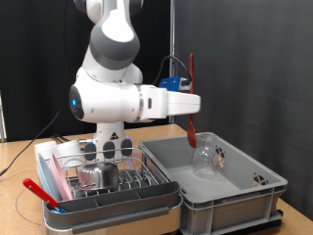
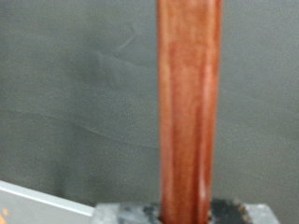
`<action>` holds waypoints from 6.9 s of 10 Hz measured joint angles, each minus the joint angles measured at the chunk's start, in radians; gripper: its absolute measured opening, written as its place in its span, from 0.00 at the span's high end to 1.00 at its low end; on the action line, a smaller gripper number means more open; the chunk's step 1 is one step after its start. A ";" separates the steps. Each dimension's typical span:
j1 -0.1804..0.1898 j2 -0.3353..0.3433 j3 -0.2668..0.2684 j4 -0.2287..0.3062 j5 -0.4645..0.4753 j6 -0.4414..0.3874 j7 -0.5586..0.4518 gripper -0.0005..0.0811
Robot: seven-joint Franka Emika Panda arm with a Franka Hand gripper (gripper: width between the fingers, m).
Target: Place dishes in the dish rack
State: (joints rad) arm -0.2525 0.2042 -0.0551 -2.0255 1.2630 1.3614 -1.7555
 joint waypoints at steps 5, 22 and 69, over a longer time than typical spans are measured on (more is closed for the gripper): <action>-0.014 0.011 -0.009 0.004 -0.019 -0.012 -0.009 0.90; -0.092 0.243 -0.053 0.269 -0.080 0.009 0.109 0.90; -0.034 0.344 -0.002 0.348 -0.069 -0.107 0.113 0.01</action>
State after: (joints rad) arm -0.2869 0.5479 -0.0573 -1.6771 1.1940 1.2543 -1.6424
